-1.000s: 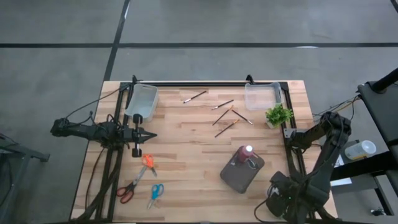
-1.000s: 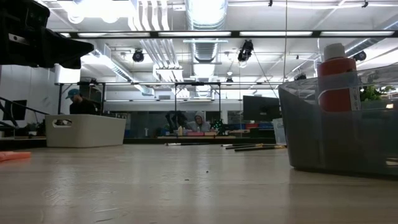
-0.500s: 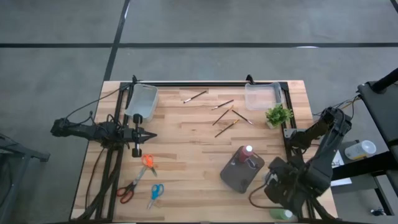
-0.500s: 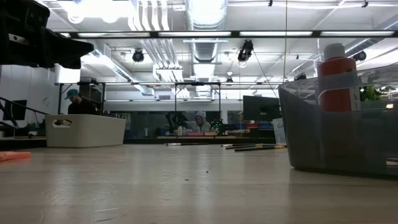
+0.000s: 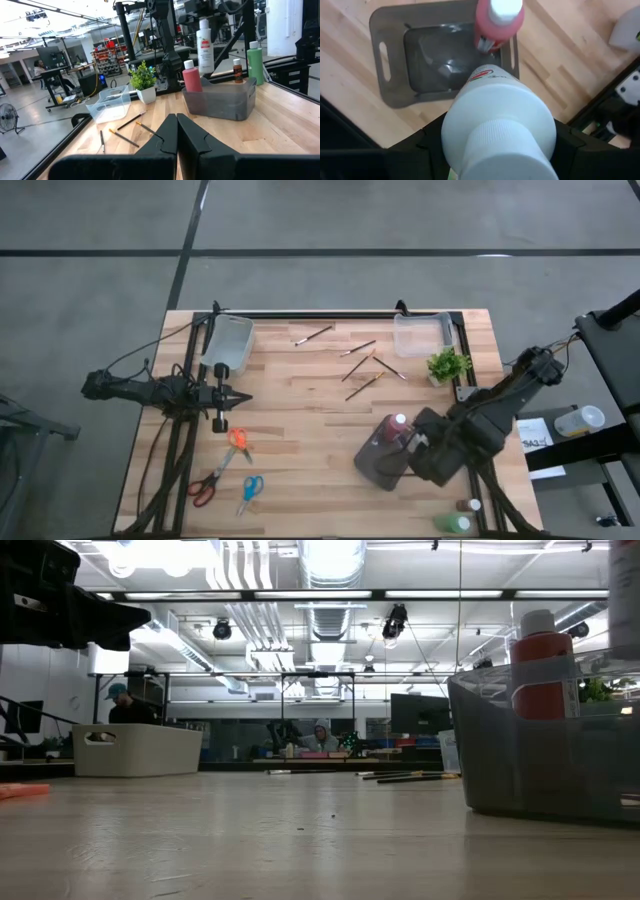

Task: Pick & Place Paint Supplies
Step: Put the white paint bottle into the black bin

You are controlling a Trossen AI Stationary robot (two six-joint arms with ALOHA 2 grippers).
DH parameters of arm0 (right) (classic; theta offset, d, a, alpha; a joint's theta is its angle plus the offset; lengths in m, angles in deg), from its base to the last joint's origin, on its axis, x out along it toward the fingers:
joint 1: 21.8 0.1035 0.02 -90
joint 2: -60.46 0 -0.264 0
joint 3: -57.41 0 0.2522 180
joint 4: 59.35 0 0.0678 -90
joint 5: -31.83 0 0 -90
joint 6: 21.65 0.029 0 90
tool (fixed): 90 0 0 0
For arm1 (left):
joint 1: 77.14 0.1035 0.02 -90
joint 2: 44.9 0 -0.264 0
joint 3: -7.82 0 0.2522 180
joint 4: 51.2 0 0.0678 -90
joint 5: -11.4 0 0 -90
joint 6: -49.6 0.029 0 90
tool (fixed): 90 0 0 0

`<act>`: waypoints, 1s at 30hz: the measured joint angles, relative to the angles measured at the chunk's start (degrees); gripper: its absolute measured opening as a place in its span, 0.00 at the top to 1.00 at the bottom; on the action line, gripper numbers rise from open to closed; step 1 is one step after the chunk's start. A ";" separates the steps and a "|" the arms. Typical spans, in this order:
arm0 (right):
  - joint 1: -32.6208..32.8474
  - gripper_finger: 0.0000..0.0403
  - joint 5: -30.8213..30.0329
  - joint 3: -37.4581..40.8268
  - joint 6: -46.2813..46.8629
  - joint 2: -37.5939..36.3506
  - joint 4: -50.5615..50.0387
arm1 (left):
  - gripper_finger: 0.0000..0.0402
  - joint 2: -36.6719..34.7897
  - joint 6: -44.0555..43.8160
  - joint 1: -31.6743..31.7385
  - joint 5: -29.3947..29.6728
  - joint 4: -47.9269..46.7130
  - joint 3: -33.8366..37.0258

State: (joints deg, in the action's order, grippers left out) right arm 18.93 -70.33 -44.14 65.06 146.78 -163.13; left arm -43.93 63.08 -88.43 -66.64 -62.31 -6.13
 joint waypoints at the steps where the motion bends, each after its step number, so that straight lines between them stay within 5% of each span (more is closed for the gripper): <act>1: -0.73 0.47 -0.01 0.13 -0.69 0.00 0.02 | 1.00 0.00 0.00 0.02 0.00 0.00 0.00; 30: -4.04 0.47 2.32 17.16 -6.41 -5.47 14.95 | 1.00 0.00 0.00 0.02 0.02 0.00 0.00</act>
State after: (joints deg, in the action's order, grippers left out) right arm 14.89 -68.01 -26.98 58.65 141.32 -148.19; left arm -43.93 63.08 -88.40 -66.62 -62.31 -6.13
